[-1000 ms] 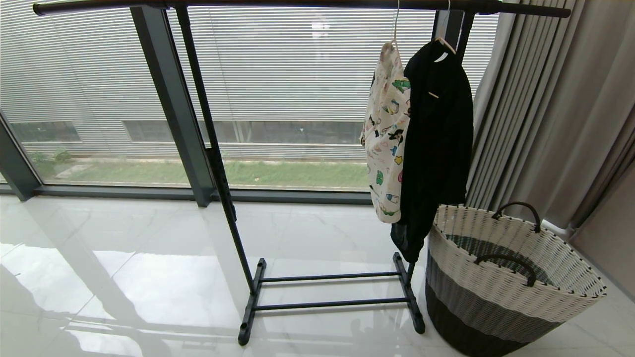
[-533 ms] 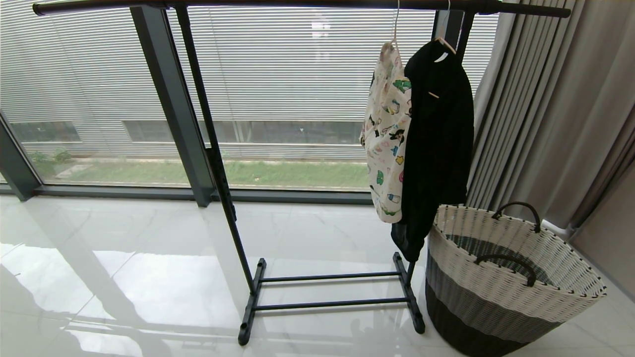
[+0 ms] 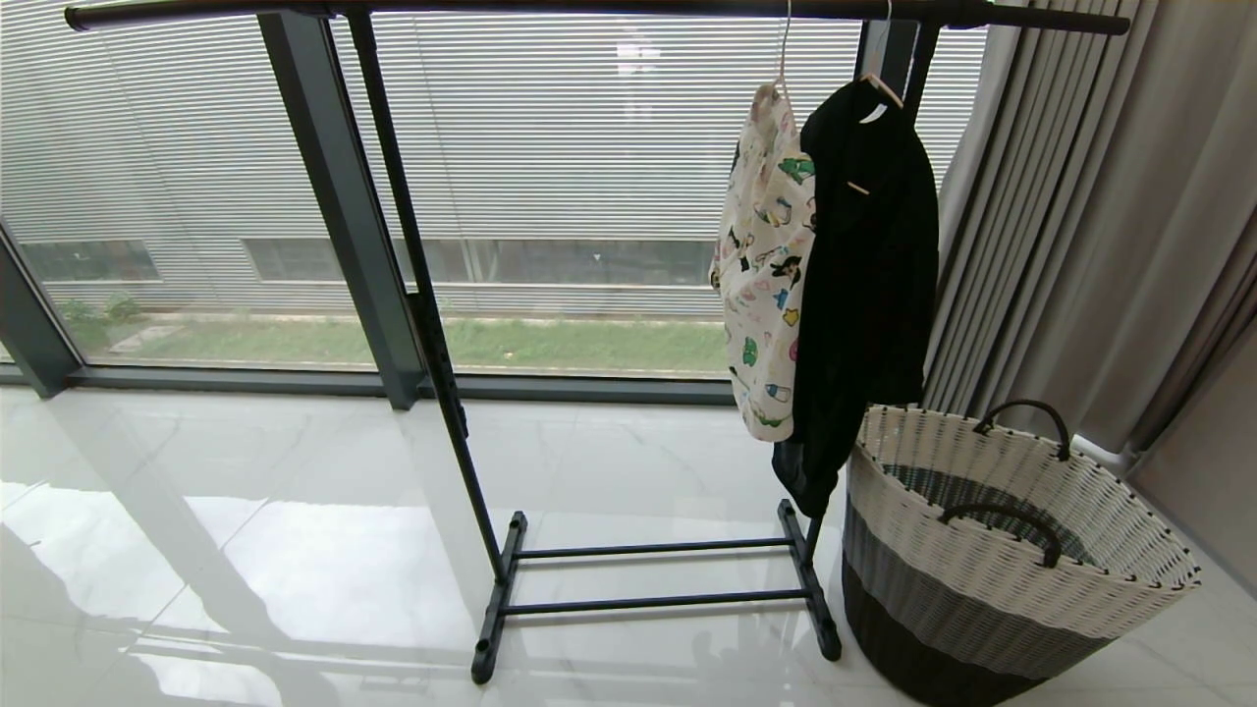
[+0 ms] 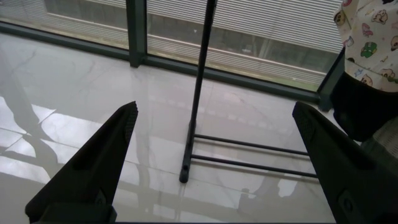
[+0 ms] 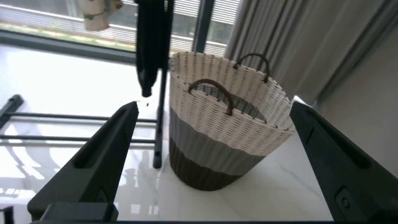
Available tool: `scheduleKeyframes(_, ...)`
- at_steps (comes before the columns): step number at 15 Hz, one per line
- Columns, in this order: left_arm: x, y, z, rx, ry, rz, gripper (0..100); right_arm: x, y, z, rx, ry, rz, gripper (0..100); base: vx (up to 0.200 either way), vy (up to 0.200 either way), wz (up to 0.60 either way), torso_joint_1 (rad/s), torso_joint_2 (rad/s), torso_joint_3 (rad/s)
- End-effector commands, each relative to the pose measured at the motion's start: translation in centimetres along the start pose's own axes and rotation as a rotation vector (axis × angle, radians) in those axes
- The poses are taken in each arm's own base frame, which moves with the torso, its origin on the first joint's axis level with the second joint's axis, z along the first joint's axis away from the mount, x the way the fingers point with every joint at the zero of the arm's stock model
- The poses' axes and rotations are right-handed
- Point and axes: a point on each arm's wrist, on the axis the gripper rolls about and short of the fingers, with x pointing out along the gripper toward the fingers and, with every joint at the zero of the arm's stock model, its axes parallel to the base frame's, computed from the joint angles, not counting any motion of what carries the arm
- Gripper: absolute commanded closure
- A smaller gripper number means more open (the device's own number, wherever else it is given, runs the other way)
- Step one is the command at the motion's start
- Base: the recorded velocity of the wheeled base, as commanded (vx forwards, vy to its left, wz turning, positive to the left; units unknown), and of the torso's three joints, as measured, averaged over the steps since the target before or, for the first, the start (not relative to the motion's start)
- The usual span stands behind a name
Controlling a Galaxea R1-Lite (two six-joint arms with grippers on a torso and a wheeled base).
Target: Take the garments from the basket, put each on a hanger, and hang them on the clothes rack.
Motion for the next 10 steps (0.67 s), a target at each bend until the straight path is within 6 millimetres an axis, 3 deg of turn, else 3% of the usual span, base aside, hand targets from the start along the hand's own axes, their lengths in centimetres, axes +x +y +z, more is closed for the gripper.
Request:
scheduleKeyframes(1,-0.01,0.0,0.0,0.0,-0.001,0.0,0,-0.03,-0.05,0.08,0.07,0.001,-0.019,0,0.0,0.0,0.0,0.0,0.0,0.0)
scheduleKeyframes(4,-0.01,0.0,0.0,0.0,-0.001,0.0,0,-0.06,-0.8,0.13,0.023,-0.009,-0.353,0,0.0,0.0,0.0,0.0,0.0,0.0)
scheduleKeyframes(6,-0.01,0.0,0.0,0.0,-0.001,0.0,0,-0.05,-0.77,0.12,0.022,-0.009,-0.341,0,0.0,0.0,0.0,0.0,0.0,0.0)
scheduleKeyframes(8,-0.01,0.0,0.0,0.0,-0.001,0.0,0,0.06,-0.23,-0.24,0.065,0.011,-0.103,0,0.0,0.0,0.0,0.0,0.0,0.0)
scheduleKeyframes(10,0.0,0.01,-0.05,0.0,0.0,0.001,0,0.05,-0.2,-0.34,0.024,0.025,-0.093,0,0.0,0.0,0.0,0.0,0.0,0.0)
